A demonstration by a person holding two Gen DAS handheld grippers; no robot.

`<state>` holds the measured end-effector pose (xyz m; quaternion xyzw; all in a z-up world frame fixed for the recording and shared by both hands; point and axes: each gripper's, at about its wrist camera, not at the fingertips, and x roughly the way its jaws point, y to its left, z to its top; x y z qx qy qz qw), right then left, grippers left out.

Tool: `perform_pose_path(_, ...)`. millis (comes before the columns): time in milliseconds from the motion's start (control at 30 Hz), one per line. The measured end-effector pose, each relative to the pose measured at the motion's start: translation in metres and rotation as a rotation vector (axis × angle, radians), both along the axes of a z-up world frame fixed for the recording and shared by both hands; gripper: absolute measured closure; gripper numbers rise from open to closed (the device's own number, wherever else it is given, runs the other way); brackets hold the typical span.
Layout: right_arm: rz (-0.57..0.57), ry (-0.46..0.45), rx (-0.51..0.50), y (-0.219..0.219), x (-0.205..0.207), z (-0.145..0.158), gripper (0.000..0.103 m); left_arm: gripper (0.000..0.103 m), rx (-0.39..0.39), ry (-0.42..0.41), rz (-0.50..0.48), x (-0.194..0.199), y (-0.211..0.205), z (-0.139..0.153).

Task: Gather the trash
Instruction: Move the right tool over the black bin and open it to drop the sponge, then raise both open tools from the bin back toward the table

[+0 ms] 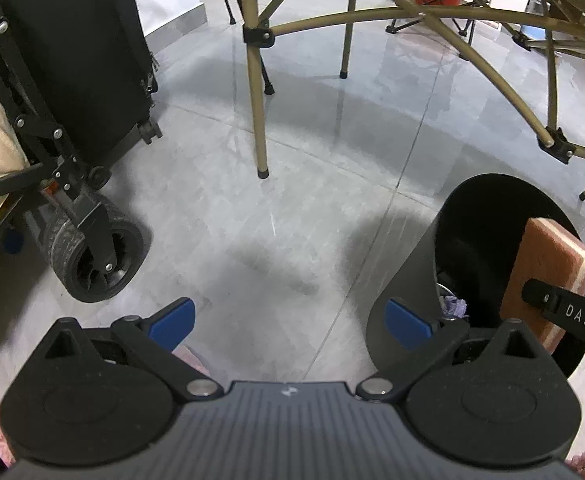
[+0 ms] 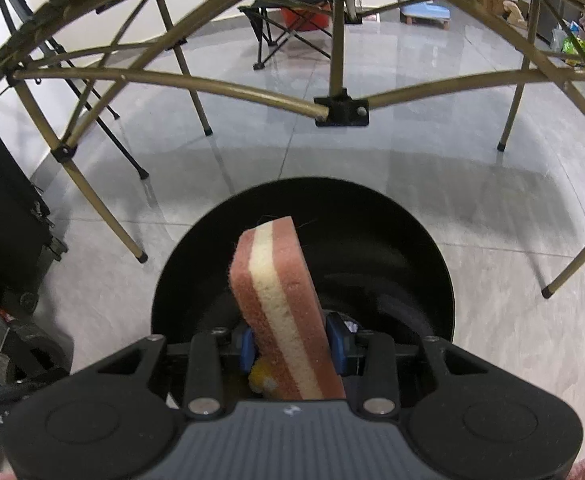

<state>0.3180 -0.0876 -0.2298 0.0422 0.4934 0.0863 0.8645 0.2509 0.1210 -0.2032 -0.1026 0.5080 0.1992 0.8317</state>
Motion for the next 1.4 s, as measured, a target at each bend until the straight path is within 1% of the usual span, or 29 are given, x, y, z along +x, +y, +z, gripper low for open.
perform_pose_path(200, 0.017, 0.019, -0.025, 0.004, -0.001, -0.009, 0.068, 0.0, -0.007, -0.003, -0.002, -0.003, 0.002, 0.001)
perform_pose_path(400, 0.008, 0.036, -0.033, 0.003, 0.001, -0.011, 0.066, 0.0, -0.006, -0.016, -0.015, -0.005, 0.0, 0.003)
perform_pose_path(467, 0.001, 0.056, -0.039, 0.002, 0.003, -0.013, 0.055, 0.0, -0.004, -0.015, -0.011, -0.006, 0.0, 0.004)
perform_pose_path(500, -0.003, 0.062, -0.04, 0.002, 0.003, -0.014, 0.038, 0.0, -0.005, -0.016, -0.009, -0.006, 0.0, 0.004)
perform_pose_path(533, -0.008, 0.065, -0.04, 0.001, 0.004, -0.014, 0.018, 0.0, -0.005, -0.016, -0.009, -0.006, 0.0, 0.004)
perform_pose_path(600, -0.009, 0.073, -0.055, 0.001, 0.004, -0.015, 0.0, 0.0, -0.005, -0.015, -0.011, -0.006, 0.0, 0.004)
perform_pose_path(667, -0.013, 0.077, -0.072, 0.001, 0.004, -0.016, 0.0, 0.0, -0.004, -0.012, -0.017, -0.006, 0.0, 0.004)
perform_pose_path(833, -0.016, 0.1, -0.065, -0.002, 0.005, -0.02, 0.0, 0.0, -0.001, -0.01, -0.023, -0.005, -0.002, 0.004)
perform_pose_path(1033, -0.014, 0.099, -0.068, -0.002, 0.004, -0.018, 0.0, 0.0, -0.002, -0.011, -0.024, -0.005, -0.003, 0.004)
perform_pose_path(1300, -0.011, 0.063, -0.057, -0.005, 0.0, -0.003, 0.0, 0.0, -0.002, -0.035, -0.025, -0.007, -0.003, 0.01)
perform_pose_path(1400, -0.029, 0.032, -0.053, -0.009, -0.002, 0.007, 0.0, 0.0, 0.032, -0.061, -0.028, -0.008, -0.005, 0.017)
